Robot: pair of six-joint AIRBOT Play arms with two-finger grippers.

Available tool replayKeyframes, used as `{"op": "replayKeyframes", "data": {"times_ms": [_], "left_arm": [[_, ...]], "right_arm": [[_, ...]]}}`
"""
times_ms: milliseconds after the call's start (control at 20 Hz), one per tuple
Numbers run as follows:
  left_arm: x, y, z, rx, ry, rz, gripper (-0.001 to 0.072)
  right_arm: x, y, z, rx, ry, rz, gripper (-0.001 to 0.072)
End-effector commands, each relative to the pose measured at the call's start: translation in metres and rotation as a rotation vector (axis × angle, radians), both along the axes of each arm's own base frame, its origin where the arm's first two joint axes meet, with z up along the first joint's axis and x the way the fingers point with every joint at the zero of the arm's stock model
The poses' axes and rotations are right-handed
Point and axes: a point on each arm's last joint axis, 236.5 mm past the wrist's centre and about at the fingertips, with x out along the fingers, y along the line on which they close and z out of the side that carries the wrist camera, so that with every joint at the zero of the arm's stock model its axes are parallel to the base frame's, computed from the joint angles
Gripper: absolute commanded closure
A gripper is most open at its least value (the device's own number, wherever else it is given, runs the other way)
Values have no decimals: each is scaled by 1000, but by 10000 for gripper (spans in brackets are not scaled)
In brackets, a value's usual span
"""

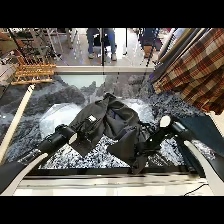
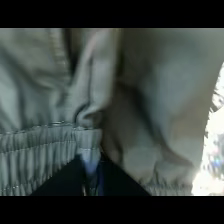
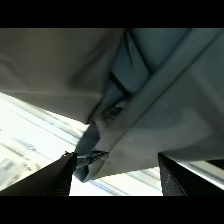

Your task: Fold the clothes and pants, and hang the long-sleeved shirts on hangers.

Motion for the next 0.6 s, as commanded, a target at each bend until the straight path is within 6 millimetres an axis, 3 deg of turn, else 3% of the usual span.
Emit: {"op": "replayKeyframes", "data": {"times_ms": [0,50,150,200,250,350,450,550], "left_arm": [[20,8,2,-57,-28,128,692],[25,19,10,-55,-24,161,693],[37,47,35,-52,-38,216,693],[41,57,51,-71,-51,224,694],[44,66,71,-108,-61,225,694],[47,84,121,-198,-101,235,694],[57,110,190,-292,-204,274,694],[69,145,281,-384,-375,346,694]], "right_arm": [[-11,-3,-21,-186,-4,4,149],[-16,-10,-31,-251,-6,9,229],[-22,-39,-48,-399,-26,50,578],[-19,-58,-49,-473,-46,79,689],[-13,-78,-44,-547,-67,97,690],[14,-115,-15,-666,-158,102,690],[55,-148,42,-740,-332,44,691],[93,-184,128,-794,-569,-78,691]]}}
